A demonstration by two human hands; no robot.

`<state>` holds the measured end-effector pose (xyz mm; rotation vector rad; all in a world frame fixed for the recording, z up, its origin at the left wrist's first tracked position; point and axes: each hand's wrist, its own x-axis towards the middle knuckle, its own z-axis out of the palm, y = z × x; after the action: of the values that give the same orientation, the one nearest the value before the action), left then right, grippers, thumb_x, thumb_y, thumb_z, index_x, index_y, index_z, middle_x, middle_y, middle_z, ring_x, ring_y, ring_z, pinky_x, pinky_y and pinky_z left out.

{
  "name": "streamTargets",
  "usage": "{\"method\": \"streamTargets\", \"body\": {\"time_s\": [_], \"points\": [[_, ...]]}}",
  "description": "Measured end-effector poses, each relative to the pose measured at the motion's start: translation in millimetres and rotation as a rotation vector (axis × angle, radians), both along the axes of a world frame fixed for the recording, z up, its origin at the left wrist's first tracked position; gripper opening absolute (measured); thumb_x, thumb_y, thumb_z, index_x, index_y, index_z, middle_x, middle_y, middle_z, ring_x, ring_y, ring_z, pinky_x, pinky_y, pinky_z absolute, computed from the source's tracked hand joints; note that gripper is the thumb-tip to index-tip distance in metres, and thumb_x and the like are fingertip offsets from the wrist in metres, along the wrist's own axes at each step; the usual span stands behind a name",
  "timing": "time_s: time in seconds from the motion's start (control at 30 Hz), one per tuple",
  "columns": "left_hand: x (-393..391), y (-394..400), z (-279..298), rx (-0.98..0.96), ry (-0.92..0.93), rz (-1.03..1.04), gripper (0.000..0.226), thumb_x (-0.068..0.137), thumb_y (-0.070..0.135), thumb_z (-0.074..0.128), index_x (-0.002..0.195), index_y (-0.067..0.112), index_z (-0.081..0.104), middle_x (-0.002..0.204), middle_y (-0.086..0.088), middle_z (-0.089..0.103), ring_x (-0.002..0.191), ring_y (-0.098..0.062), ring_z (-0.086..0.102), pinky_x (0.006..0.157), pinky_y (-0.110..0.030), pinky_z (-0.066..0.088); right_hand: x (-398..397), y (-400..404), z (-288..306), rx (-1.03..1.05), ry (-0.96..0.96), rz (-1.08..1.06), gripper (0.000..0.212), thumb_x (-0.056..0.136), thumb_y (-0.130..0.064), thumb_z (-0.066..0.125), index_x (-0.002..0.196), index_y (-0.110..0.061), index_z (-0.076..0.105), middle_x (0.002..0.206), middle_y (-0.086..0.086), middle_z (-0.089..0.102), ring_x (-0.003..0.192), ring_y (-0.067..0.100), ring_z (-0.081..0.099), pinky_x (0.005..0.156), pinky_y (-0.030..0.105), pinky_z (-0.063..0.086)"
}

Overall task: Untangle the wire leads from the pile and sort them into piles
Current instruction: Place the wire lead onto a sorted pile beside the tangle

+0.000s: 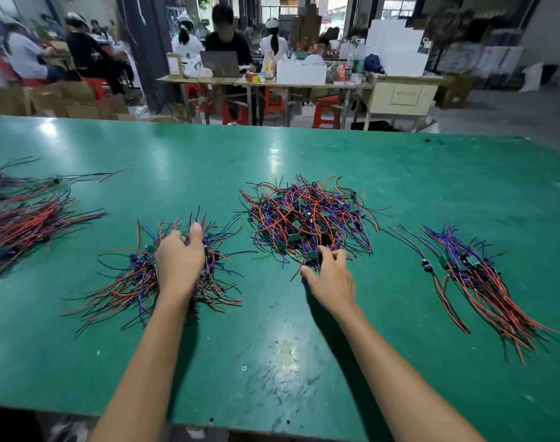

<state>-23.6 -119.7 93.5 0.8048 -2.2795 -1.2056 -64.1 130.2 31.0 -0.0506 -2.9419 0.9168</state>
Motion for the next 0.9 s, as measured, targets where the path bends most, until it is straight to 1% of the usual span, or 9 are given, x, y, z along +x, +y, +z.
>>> {"method": "streamTargets", "body": {"time_s": [0.03,0.1,0.17,0.23,0.37,0.5,0.57,0.7,0.9], "points": [[1.5,4.0,-3.7,-0.122,-0.076,-0.022,0.046,0.101,0.042,0.052,0.103,-0.003,0.059,0.112,-0.025,0.058,0.112,-0.039,0.051,0.095,-0.048,0.042,-3.7,-1.5,-2.1,-0.002,0.015,-0.026,0.051,0.097,-0.046,0.060,0.139,-0.019,0.047,0.131,0.007,0.044,0.104,0.032,0.061,0.083,0.040,0.047],[6.7,20.3,-7.1,-0.260,-0.142,-0.066,0.052,0.097,0.037,0.059,0.132,0.000,0.052,0.151,-0.032,0.027,0.139,-0.042,0.023,0.115,-0.052,0.024,-8.4,-4.9,-4.9,-0.012,0.070,-0.064,0.040,0.095,-0.049,0.063,0.124,-0.022,0.056,0.122,0.004,0.049,0.099,0.029,0.062,0.077,0.037,0.044],[10.7,39.0,-14.4,-0.397,-0.094,-0.070,0.052,0.093,0.031,0.064,0.137,0.007,0.053,0.156,-0.027,0.020,0.141,-0.040,0.019,0.116,-0.050,0.021,-9.2,-6.2,-6.8,-0.066,0.124,-0.099,0.034,0.094,-0.052,0.063,0.116,-0.025,0.061,0.116,0.001,0.051,0.094,0.027,0.062,0.073,0.034,0.042],[14.3,56.1,-23.7,-0.446,0.041,-0.193,0.035,0.093,0.024,0.065,0.126,0.014,0.064,0.142,-0.015,0.043,0.133,-0.033,0.034,0.111,-0.044,0.029,-4.6,-6.3,-8.4,-0.133,0.188,-0.127,0.032,0.094,-0.054,0.060,0.114,-0.029,0.064,0.111,-0.002,0.051,0.090,0.024,0.063,0.071,0.032,0.042],[20.0,91.2,-43.9,-0.201,0.068,-0.525,0.019,0.100,0.023,0.058,0.113,0.022,0.072,0.109,0.006,0.063,0.097,-0.009,0.054,0.091,-0.026,0.043,13.1,-1.2,-13.5,-0.221,0.325,-0.178,0.028,0.093,-0.053,0.062,0.113,-0.033,0.067,0.105,-0.007,0.055,0.087,0.019,0.063,0.071,0.031,0.044],[18.8,129.7,-52.6,0.369,0.012,-0.611,0.022,0.103,0.028,0.056,0.099,0.017,0.074,0.092,0.002,0.072,0.069,-0.006,0.061,0.063,-0.017,0.049,32.4,13.3,-18.7,-0.373,0.390,-0.092,0.017,0.090,-0.041,0.070,0.106,-0.037,0.070,0.101,-0.014,0.060,0.090,0.008,0.061,0.076,0.032,0.048],[17.9,140.2,-54.3,0.533,0.044,-0.609,0.018,0.101,0.025,0.060,0.093,0.017,0.075,0.081,0.006,0.073,0.063,-0.005,0.060,0.055,-0.013,0.045,41.4,18.7,-20.9,-0.454,0.364,0.008,0.013,0.090,-0.036,0.072,0.103,-0.035,0.070,0.097,-0.014,0.065,0.088,0.006,0.063,0.075,0.033,0.052],[22.7,148.4,-60.8,0.697,0.151,-0.555,0.004,0.092,0.012,0.072,0.096,0.011,0.072,0.076,0.006,0.076,0.066,-0.002,0.066,0.057,-0.012,0.047,56.9,22.9,-21.0,-0.636,0.259,0.100,0.019,0.082,-0.034,0.067,0.101,-0.037,0.066,0.089,-0.015,0.073,0.069,0.016,0.062,0.066,0.029,0.053],[42.0,148.2,-75.3,0.790,0.282,-0.538,0.020,0.081,-0.001,0.079,0.101,0.000,0.073,0.088,-0.009,0.078,0.074,-0.018,0.074,0.066,-0.027,0.059,69.9,32.6,-24.1,-0.857,0.135,0.223,0.026,0.088,-0.025,0.060,0.111,-0.032,0.069,0.105,-0.004,0.077,0.091,0.017,0.073,0.080,0.040,0.060]]}}
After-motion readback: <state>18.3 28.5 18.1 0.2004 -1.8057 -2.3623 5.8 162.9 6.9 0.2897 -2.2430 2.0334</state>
